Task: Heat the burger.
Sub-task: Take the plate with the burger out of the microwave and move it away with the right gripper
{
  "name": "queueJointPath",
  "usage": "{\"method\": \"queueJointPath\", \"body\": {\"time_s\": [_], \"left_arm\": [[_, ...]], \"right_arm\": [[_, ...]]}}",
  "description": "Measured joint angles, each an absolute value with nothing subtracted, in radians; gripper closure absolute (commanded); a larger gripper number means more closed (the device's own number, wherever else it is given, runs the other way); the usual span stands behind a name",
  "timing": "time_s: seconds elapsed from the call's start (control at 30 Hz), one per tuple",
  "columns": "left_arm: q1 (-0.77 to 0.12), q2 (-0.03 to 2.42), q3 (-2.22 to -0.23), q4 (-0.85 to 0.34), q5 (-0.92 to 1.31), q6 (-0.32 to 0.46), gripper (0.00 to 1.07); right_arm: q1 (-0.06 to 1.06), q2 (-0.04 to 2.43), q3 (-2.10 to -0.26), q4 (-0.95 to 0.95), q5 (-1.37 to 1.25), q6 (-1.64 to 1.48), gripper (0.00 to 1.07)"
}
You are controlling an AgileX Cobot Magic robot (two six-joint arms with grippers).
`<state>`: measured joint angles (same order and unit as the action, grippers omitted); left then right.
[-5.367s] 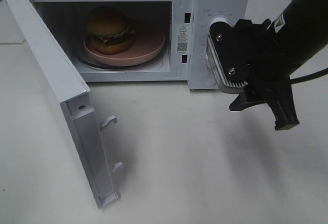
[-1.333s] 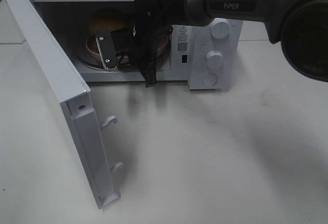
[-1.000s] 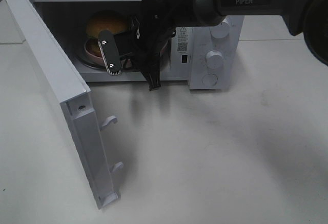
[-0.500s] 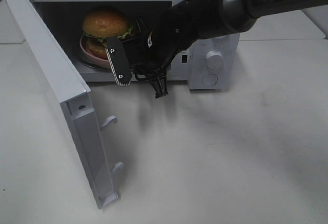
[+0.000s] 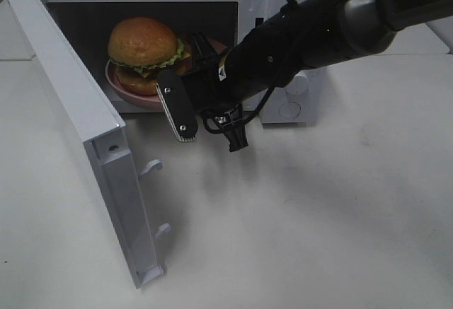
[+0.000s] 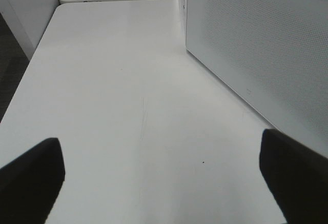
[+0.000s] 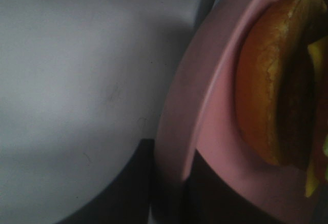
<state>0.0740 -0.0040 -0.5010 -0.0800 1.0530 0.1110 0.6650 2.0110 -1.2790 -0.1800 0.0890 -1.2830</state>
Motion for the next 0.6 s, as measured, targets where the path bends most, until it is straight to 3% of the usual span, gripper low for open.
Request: {"method": "queueJointPath", "body": {"time_s": [0.6], "left_arm": [[0.074, -0.004, -0.501, -0.080, 1.053, 0.111, 0.09]], "right_arm": [[0.676, 1.772, -0.990, -0.191, 0.029, -1.298, 1.07]]}}
